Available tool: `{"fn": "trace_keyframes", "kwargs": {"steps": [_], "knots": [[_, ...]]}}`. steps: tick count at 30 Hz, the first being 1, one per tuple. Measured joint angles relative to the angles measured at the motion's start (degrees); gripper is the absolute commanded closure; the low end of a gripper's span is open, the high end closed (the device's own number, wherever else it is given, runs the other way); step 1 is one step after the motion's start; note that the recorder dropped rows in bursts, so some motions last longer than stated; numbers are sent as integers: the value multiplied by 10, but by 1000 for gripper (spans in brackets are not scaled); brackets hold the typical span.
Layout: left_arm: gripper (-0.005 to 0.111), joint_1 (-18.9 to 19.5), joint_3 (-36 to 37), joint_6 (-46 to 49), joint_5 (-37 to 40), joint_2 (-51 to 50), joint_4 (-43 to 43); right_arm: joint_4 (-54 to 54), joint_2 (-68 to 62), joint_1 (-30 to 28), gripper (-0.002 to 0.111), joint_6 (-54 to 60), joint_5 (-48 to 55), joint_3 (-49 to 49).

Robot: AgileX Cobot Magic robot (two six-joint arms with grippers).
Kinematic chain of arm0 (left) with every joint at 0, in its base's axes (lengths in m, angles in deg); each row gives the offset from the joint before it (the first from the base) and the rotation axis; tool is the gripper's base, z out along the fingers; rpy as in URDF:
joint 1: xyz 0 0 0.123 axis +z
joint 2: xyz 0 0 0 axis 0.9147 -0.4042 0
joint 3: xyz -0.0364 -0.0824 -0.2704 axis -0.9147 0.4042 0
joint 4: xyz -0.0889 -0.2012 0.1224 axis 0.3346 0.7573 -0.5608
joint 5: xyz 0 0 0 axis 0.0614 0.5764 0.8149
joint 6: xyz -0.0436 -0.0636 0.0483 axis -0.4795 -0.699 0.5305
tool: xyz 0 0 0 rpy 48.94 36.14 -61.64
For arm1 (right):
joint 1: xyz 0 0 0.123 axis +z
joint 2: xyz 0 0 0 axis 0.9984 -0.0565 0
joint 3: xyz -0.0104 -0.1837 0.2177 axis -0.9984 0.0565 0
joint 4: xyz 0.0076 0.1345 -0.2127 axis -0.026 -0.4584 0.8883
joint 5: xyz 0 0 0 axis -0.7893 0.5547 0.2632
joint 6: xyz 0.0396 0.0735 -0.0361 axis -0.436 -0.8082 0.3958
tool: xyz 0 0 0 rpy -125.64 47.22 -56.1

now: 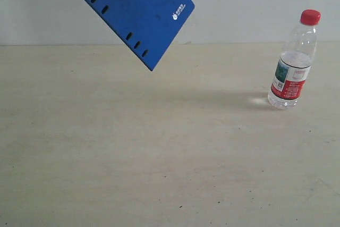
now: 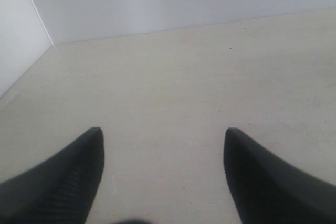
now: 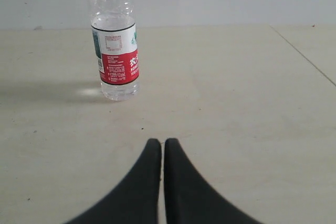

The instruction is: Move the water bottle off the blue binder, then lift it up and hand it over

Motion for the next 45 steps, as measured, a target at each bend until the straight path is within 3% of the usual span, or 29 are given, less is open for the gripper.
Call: {"fn": "trace_keyframes", "kwargs": {"steps": [10, 18, 45], "knots": [[45, -1, 0, 0, 5, 0, 0, 0, 0, 0, 109, 0, -1, 0], [45, -78, 0, -111, 20, 0, 83, -2, 0, 0, 109, 0, -2, 0], [45, -78, 0, -35, 15, 0, 90, -4, 0, 0, 109, 0, -2, 0]]}}
